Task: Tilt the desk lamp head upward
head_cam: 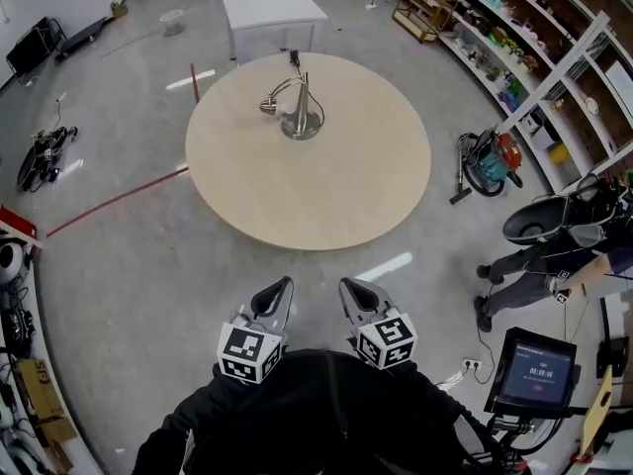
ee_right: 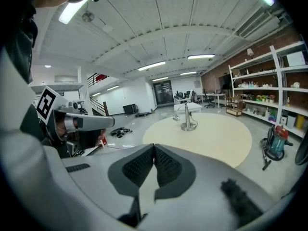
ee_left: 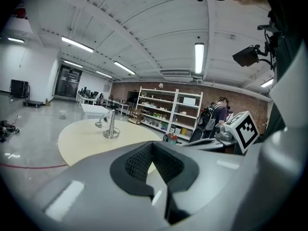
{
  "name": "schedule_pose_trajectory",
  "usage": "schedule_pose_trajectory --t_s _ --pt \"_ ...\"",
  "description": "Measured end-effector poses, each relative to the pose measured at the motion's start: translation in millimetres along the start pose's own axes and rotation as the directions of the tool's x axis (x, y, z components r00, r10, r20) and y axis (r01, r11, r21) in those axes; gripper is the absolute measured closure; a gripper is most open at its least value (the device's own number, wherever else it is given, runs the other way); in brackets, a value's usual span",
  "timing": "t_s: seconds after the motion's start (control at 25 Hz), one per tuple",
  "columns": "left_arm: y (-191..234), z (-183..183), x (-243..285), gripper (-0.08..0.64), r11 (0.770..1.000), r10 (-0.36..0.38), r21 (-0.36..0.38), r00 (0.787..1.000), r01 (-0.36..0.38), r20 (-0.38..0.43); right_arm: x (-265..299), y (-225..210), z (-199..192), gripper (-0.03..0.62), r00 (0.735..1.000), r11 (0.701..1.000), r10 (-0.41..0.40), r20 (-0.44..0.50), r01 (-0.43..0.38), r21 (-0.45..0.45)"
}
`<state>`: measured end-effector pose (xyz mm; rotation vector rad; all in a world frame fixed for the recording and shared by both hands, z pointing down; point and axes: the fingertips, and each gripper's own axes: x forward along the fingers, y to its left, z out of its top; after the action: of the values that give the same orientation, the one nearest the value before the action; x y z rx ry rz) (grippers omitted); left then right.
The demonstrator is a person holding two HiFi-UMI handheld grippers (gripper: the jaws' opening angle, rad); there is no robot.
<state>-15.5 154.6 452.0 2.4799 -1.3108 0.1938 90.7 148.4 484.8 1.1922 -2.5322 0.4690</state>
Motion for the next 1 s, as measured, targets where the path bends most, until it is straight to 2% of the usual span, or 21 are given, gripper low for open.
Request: schedule_pose_trajectory --t_s 0.2,0.4,0.68,0.8,1.0 --pt "39.7 19.6 -1.5 0.554 0.998 -0.03 -0.062 1.0 0.03 -0.001 29.3 33.4 28.2 0.588 0.998 0.999 0.023 -0.05 -0.025 -0.047" --pt "69.7 26.0 -1.3 0.554 0.993 -0.03 -0.11 1.0 0.03 0.001 51.4 39.4 41.2 0.588 0.996 0.999 0.003 -0.088 -0.008 -0.051" --pt "104.2 17.6 55.1 0.554 0.991 0.027 -0.127 0.999 -0.03 -0.025 101.6 -4.6 37.3 0.588 0.994 0.997 0.059 -0.097 -0.064 -0.042" --pt "117.7 34.2 75.5 0.554 0.99 0.086 -0.107 0.996 -0.088 -0.028 122.8 -31.3 54.7 0.588 0.992 0.995 0.097 -0.074 -0.099 -0.021" --pt "119.6 62.6 122.0 0.554 0.981 0.172 -0.091 0.985 -0.173 -0.021 148.1 -81.0 91.4 0.588 0.984 0.983 0.175 -0.023 -0.176 -0.048"
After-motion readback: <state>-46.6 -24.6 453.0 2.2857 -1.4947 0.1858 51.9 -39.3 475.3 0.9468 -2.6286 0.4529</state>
